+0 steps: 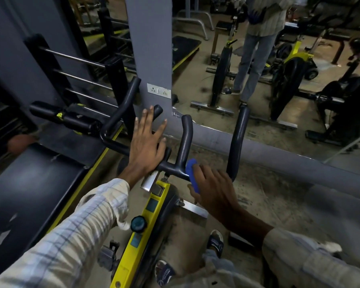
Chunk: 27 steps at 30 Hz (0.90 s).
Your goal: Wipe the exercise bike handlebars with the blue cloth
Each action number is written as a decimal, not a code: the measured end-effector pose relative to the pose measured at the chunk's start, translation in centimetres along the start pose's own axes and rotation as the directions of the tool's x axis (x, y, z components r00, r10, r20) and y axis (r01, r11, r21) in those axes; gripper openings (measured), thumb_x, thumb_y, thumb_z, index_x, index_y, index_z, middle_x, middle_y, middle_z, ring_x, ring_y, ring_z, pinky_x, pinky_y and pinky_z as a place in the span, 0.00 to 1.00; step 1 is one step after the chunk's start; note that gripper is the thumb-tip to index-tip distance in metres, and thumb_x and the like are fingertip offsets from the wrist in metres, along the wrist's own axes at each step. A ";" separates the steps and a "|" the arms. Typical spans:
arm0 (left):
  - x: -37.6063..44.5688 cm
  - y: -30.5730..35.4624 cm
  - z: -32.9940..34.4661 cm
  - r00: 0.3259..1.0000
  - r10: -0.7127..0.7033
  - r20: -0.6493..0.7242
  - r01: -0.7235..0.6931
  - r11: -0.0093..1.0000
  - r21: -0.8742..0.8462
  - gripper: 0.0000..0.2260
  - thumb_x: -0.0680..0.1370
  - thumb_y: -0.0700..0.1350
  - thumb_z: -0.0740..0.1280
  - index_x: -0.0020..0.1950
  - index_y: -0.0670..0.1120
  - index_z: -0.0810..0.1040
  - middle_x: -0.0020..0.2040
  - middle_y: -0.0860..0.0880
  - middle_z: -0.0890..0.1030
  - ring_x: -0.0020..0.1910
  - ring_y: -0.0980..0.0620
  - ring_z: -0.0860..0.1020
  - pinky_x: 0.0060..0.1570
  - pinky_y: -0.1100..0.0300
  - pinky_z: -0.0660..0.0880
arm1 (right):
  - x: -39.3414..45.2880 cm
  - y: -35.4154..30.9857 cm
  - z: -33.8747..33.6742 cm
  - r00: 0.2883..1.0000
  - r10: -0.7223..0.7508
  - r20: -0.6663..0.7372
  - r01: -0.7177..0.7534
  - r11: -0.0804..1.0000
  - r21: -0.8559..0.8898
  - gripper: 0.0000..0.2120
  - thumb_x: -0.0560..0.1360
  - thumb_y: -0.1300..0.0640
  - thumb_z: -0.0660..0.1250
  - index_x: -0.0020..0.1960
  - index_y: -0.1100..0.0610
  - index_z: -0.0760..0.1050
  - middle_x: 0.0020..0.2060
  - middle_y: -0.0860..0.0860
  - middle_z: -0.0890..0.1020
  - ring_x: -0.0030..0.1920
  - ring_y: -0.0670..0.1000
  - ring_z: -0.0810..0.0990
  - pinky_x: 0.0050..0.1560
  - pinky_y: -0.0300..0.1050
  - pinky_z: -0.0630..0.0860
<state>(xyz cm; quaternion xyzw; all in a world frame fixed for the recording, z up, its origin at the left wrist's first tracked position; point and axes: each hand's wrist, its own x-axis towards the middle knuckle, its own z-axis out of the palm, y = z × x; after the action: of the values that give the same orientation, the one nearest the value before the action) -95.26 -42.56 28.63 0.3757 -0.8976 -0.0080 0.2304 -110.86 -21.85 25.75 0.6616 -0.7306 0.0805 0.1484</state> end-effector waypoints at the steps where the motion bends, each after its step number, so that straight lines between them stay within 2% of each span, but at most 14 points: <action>1: -0.4 0.4 0.1 1.000 -0.004 -0.006 0.004 1.000 -0.019 0.26 0.84 0.52 0.60 0.84 0.51 0.65 0.87 0.40 0.45 0.87 0.40 0.43 0.83 0.35 0.49 | 0.4 -0.6 -0.3 0.999 0.050 0.011 -0.050 0.999 0.008 0.29 0.73 0.44 0.77 0.67 0.56 0.71 0.51 0.54 0.84 0.42 0.54 0.84 0.44 0.52 0.82; 3: -1.0 1.3 0.3 1.000 -0.020 -0.014 0.019 0.999 -0.036 0.25 0.86 0.55 0.56 0.83 0.51 0.66 0.87 0.40 0.44 0.86 0.41 0.41 0.83 0.35 0.48 | 1.4 -2.1 -0.6 0.991 0.134 0.028 -0.134 0.991 0.020 0.27 0.73 0.41 0.78 0.63 0.55 0.75 0.46 0.52 0.83 0.37 0.52 0.82 0.37 0.49 0.81; 5: -1.6 1.8 0.4 1.000 -0.021 -0.013 0.020 0.999 -0.037 0.25 0.87 0.57 0.53 0.83 0.51 0.67 0.87 0.41 0.45 0.86 0.41 0.41 0.83 0.34 0.47 | 2.1 -2.7 -0.6 0.989 0.146 0.028 -0.147 0.989 0.012 0.26 0.72 0.40 0.78 0.61 0.55 0.76 0.44 0.52 0.82 0.34 0.52 0.81 0.32 0.47 0.78; 8: -2.4 2.6 0.6 1.000 0.007 0.015 -0.006 0.998 -0.062 0.28 0.86 0.60 0.51 0.82 0.49 0.68 0.87 0.42 0.49 0.87 0.42 0.45 0.82 0.33 0.46 | 1.5 -0.8 -0.3 0.999 0.024 -0.024 -0.024 1.000 0.002 0.30 0.69 0.41 0.80 0.62 0.56 0.75 0.44 0.53 0.83 0.30 0.53 0.80 0.29 0.43 0.76; 11: -3.4 4.1 1.1 0.998 0.035 0.054 -0.030 0.995 -0.093 0.30 0.86 0.63 0.51 0.81 0.46 0.70 0.85 0.42 0.61 0.86 0.45 0.54 0.82 0.36 0.51 | 0.6 2.2 -0.1 0.986 -0.163 -0.046 0.160 0.986 -0.055 0.38 0.65 0.44 0.84 0.66 0.57 0.70 0.45 0.55 0.84 0.30 0.53 0.80 0.29 0.45 0.79; 14: -3.6 5.7 1.7 1.000 -0.018 0.024 0.021 0.992 -0.125 0.28 0.86 0.61 0.54 0.78 0.44 0.72 0.77 0.44 0.75 0.81 0.46 0.67 0.81 0.40 0.58 | 0.5 2.5 -0.3 0.977 -0.197 -0.086 0.189 0.978 -0.090 0.37 0.62 0.45 0.85 0.65 0.57 0.76 0.44 0.55 0.84 0.30 0.53 0.80 0.29 0.44 0.76; 16: -3.4 6.5 1.9 0.997 -0.071 0.010 0.071 0.980 -0.185 0.26 0.85 0.59 0.57 0.77 0.44 0.72 0.74 0.44 0.78 0.77 0.44 0.71 0.80 0.42 0.61 | 0.5 2.0 -0.3 0.973 -0.208 -0.102 0.198 0.975 -0.099 0.37 0.61 0.45 0.84 0.66 0.56 0.77 0.44 0.55 0.83 0.30 0.55 0.80 0.30 0.45 0.74; 19: -3.0 7.7 2.0 0.995 -0.098 0.027 0.102 0.961 -0.259 0.28 0.85 0.58 0.58 0.81 0.42 0.66 0.76 0.43 0.75 0.75 0.43 0.73 0.80 0.45 0.62 | 0.6 4.6 0.1 0.928 -0.349 -0.127 0.346 0.937 -0.051 0.42 0.62 0.41 0.84 0.68 0.56 0.71 0.48 0.55 0.83 0.32 0.55 0.81 0.33 0.45 0.76; 21: -2.9 8.4 1.8 0.993 -0.111 0.037 0.117 0.955 -0.271 0.30 0.86 0.55 0.60 0.85 0.44 0.58 0.81 0.43 0.70 0.77 0.44 0.71 0.81 0.47 0.61 | 0.7 7.5 0.4 0.854 -0.501 -0.138 0.503 0.864 -0.024 0.42 0.64 0.39 0.82 0.69 0.56 0.69 0.50 0.55 0.84 0.36 0.55 0.82 0.37 0.45 0.77; 24: -3.0 9.5 1.5 0.993 -0.108 0.055 0.119 0.950 -0.289 0.34 0.87 0.52 0.61 0.88 0.48 0.46 0.87 0.47 0.58 0.82 0.48 0.64 0.82 0.45 0.59 | 1.7 10.5 0.3 0.728 -0.666 -0.165 0.675 0.738 -0.003 0.32 0.75 0.36 0.69 0.70 0.55 0.69 0.52 0.55 0.84 0.41 0.54 0.83 0.41 0.45 0.77; 26: -3.1 10.3 1.4 0.994 -0.085 0.075 0.103 0.952 -0.289 0.34 0.88 0.50 0.60 0.88 0.51 0.44 0.87 0.47 0.53 0.86 0.49 0.56 0.82 0.42 0.58 | 2.7 11.7 -0.1 0.690 -0.701 -0.181 0.716 0.697 0.027 0.29 0.77 0.33 0.60 0.67 0.53 0.71 0.50 0.53 0.84 0.41 0.54 0.83 0.40 0.43 0.74; 27: -3.2 10.6 1.4 0.993 -0.079 0.082 0.099 0.957 -0.273 0.33 0.88 0.50 0.60 0.88 0.52 0.43 0.87 0.46 0.52 0.86 0.48 0.55 0.82 0.41 0.59 | 3.0 12.0 -0.1 0.683 -0.705 -0.189 0.723 0.689 0.046 0.29 0.77 0.32 0.60 0.66 0.53 0.72 0.49 0.53 0.84 0.41 0.54 0.83 0.40 0.44 0.73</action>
<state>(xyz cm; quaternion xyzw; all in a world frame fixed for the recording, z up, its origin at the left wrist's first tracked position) -101.02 -33.05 28.08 0.3793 -0.8773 -0.1570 0.2485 -122.96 -23.32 27.75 0.8931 -0.3945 0.1103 0.1859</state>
